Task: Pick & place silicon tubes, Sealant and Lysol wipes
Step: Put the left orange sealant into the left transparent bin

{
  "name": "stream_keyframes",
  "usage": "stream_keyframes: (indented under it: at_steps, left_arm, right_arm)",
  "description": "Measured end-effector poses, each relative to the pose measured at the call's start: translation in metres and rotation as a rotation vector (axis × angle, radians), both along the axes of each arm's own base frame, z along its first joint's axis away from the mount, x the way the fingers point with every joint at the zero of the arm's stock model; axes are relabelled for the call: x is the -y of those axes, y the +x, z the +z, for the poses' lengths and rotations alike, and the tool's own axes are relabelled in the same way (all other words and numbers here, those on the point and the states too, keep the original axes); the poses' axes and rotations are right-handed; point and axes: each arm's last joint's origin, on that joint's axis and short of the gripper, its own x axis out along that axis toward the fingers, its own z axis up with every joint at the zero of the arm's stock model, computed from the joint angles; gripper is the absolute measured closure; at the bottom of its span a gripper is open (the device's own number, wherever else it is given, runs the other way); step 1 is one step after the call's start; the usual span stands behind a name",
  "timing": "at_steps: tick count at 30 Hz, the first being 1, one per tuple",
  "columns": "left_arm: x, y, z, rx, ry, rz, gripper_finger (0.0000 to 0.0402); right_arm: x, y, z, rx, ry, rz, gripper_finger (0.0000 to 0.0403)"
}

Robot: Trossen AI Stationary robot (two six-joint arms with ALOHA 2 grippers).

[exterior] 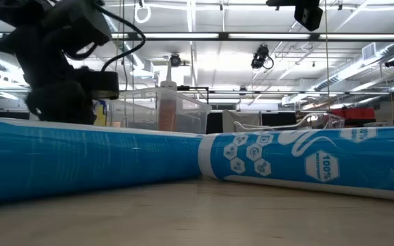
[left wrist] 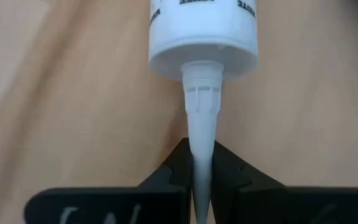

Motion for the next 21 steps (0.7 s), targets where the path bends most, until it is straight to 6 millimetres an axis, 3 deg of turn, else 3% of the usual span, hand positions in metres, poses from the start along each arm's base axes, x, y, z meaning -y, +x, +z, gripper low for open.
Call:
stream_keyframes:
  at_steps: [5, 10, 16, 21]
  left_arm:
    - [0.010, 0.004, 0.027, 0.030, -0.039, -0.055, 0.0373]
    - [0.017, 0.008, 0.072, 0.079, -0.049, -0.075, 0.0376]
    - [0.015, 0.006, 0.123, 0.075, -0.011, -0.106, 0.0377]
    - [0.010, 0.008, 0.150, 0.076, 0.013, -0.120, 0.0380]
  right_arm:
    - [0.000, 0.000, 0.000, 0.000, 0.000, 0.000, 0.0318]
    - [0.000, 0.000, 0.000, 0.002, -0.019, 0.010, 0.0318]
    - [0.000, 0.000, 0.000, 0.003, -0.037, 0.018, 0.0318]
    - [0.000, 0.000, 0.000, 0.003, -0.052, 0.026, 0.0318]
